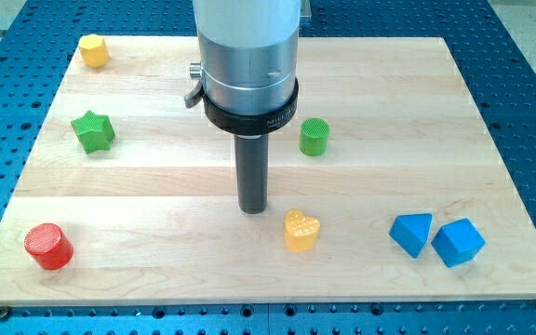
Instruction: Point your hand to the left of the yellow heart
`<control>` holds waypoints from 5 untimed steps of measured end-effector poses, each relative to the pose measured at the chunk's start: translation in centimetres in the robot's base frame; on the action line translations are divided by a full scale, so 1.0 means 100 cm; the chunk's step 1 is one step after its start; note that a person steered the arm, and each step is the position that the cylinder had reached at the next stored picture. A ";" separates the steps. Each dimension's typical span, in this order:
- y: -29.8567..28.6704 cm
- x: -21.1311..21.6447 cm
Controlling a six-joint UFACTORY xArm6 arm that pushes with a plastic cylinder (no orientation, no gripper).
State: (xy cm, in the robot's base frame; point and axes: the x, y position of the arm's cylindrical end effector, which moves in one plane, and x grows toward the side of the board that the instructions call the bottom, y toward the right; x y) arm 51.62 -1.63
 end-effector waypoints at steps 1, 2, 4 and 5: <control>0.002 0.013; 0.002 0.039; 0.004 0.042; 0.004 0.013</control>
